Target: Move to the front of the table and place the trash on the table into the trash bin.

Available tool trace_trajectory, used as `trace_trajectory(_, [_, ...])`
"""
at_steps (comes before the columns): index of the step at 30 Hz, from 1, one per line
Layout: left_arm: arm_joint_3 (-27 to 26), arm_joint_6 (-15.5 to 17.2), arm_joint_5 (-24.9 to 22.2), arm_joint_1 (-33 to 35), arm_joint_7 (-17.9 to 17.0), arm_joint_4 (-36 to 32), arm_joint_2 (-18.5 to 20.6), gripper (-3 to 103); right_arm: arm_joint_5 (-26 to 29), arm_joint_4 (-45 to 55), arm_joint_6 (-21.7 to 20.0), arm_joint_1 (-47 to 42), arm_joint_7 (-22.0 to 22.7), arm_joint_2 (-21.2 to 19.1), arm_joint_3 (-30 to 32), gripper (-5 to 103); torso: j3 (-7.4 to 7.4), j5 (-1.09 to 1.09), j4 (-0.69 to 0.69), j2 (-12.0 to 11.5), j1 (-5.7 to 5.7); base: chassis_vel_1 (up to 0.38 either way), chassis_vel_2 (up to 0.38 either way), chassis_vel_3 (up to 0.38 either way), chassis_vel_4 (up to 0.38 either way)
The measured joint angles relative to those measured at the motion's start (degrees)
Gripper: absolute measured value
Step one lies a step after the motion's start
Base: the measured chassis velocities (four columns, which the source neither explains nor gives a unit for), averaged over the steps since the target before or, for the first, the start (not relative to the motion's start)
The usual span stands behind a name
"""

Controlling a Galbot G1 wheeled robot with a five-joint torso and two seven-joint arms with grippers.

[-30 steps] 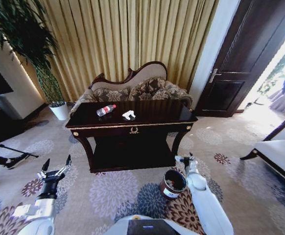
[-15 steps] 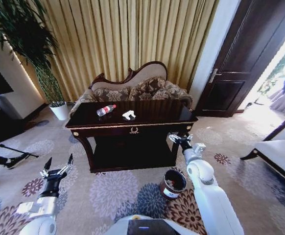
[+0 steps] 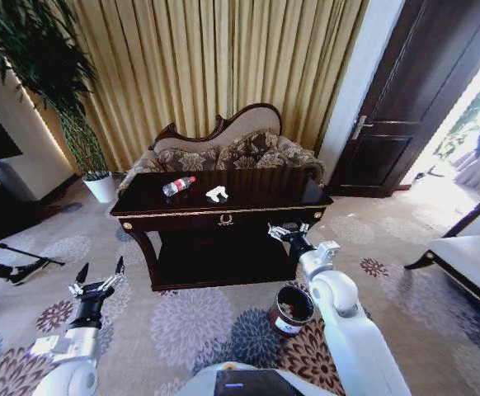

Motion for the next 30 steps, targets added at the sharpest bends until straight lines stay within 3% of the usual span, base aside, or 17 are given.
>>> trace_trajectory(8, [-0.3,0.2,-0.1,0.0,-0.1,-0.5,0.1,100,-0.1,-0.3,0.1,0.1,0.1,0.0,-0.2,100,0.00,0.00,0.00,0.0,0.00,-0.107,0.121,0.109,-0.105])
trace_trajectory(23, [-0.7,0.3,-0.4,0.0,-0.2,-0.2,0.2,100,-0.6,-0.5,-0.3,0.3,0.1,-0.2,0.0,100,0.03,0.01,0.00,0.0,0.06,-0.250,0.253,0.254,-0.249])
trace_trajectory(30, [-0.7,0.0,-0.5,0.3,-0.1,0.2,0.2,100,-0.6,-0.1,0.0,0.2,0.9,-0.5,0.3,100,0.02,0.00,0.00,0.0,0.04,-0.081,0.078,0.064,-0.079])
